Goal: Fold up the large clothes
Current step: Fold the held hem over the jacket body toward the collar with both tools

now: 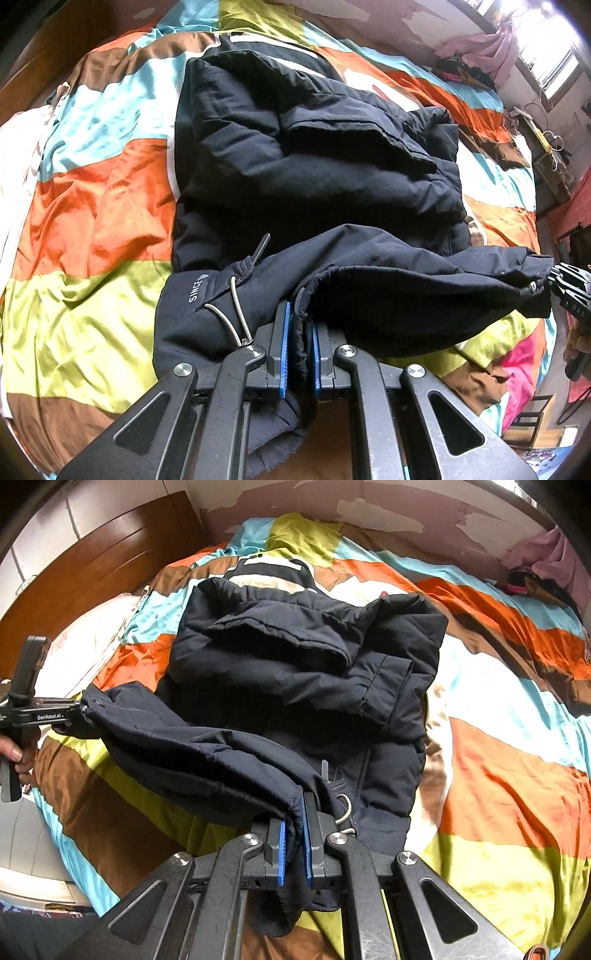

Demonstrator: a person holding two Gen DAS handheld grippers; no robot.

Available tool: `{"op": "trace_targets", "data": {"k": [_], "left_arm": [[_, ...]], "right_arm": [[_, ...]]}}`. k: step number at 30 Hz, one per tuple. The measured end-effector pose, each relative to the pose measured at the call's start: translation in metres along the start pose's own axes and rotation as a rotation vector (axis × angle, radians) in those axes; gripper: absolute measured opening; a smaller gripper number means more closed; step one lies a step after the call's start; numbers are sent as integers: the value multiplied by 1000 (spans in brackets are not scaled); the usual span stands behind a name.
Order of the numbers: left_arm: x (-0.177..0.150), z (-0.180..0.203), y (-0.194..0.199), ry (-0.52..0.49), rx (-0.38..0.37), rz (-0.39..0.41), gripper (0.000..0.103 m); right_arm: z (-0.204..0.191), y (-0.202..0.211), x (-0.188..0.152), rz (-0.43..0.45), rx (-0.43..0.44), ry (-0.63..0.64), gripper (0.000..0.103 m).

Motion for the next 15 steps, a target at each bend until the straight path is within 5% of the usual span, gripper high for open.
{"op": "trace_targets", "data": {"k": [15], "left_arm": [[26, -1, 10, -17, 0, 32, 8]], "right_arm": [[9, 5, 25, 32, -9, 6, 7]]}}
Point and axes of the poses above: each gripper's, at about its wrist camera, not at the fingertips, and y roughly against the way its jaws point, z to its right, x to its top, the point moved 10 cm from there along -y, roughly the way its jaws point, and after that the axes turned 9 degrees about z, right-handed, at the moved point
